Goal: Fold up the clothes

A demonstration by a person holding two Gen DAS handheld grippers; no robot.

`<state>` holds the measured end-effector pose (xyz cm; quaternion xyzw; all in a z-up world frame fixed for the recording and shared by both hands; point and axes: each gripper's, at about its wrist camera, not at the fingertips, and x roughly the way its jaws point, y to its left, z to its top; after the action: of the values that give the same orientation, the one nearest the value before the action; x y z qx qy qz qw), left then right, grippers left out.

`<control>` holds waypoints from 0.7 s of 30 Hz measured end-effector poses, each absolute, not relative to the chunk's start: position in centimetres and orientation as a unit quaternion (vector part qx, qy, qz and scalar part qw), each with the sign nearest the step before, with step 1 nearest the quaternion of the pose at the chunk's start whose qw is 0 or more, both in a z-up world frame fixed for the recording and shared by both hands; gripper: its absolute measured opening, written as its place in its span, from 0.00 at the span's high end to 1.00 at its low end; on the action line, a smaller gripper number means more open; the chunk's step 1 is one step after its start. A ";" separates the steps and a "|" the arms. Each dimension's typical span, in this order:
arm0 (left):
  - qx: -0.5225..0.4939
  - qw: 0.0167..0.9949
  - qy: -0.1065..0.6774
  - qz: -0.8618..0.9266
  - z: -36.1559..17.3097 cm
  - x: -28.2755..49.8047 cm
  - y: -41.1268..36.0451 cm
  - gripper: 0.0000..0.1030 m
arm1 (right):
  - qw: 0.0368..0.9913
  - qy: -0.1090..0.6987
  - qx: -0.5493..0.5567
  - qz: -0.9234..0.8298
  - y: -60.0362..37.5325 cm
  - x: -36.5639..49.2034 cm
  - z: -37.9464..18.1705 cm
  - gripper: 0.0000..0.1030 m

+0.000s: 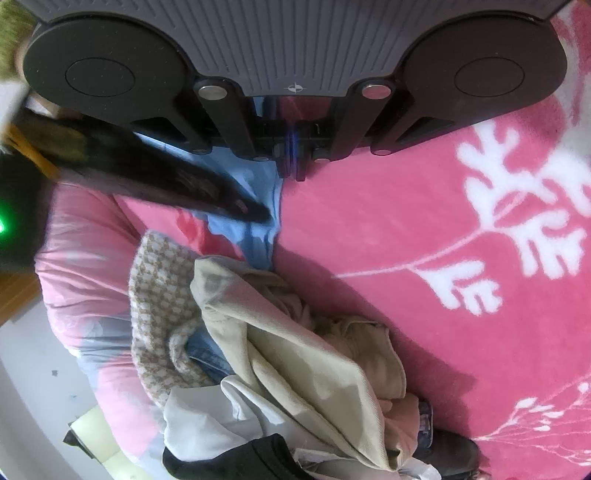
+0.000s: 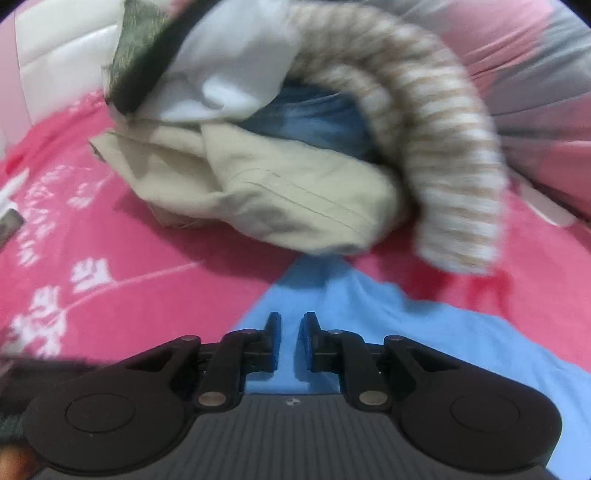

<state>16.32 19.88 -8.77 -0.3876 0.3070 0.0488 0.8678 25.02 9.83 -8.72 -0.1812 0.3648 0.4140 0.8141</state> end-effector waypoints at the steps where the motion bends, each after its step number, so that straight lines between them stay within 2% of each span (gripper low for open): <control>1: -0.388 0.868 0.307 0.048 -8.8 16.3 19.9 0.98 | 0.812 0.364 -0.161 0.428 10.3 25.2 -8.7 0.88; 4: -0.391 0.867 0.306 0.047 -8.8 16.3 20.1 0.98 | 0.797 0.363 -0.097 0.474 10.9 25.4 -8.1 0.90; 8: -0.394 0.867 0.302 0.050 -8.7 16.0 20.3 0.98 | 0.809 0.326 -0.098 0.479 7.9 23.7 -6.1 0.90; 12: -0.385 0.872 0.299 0.054 -8.3 16.0 20.1 0.98 | 0.838 0.328 -0.103 0.424 3.0 24.4 -4.4 0.90; 18: -0.369 0.875 0.309 0.059 -8.4 16.3 19.8 0.98 | 0.851 0.387 -0.135 0.330 3.4 29.5 -7.8 0.90; 21: -0.364 0.875 0.313 0.061 -8.6 16.4 19.8 0.98 | 0.859 0.385 -0.122 0.314 5.2 31.7 -9.4 0.90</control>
<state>16.37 19.77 -8.61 -0.3639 0.3128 0.0609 0.8752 31.73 5.17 -9.41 -0.1223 0.3849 0.3142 0.8592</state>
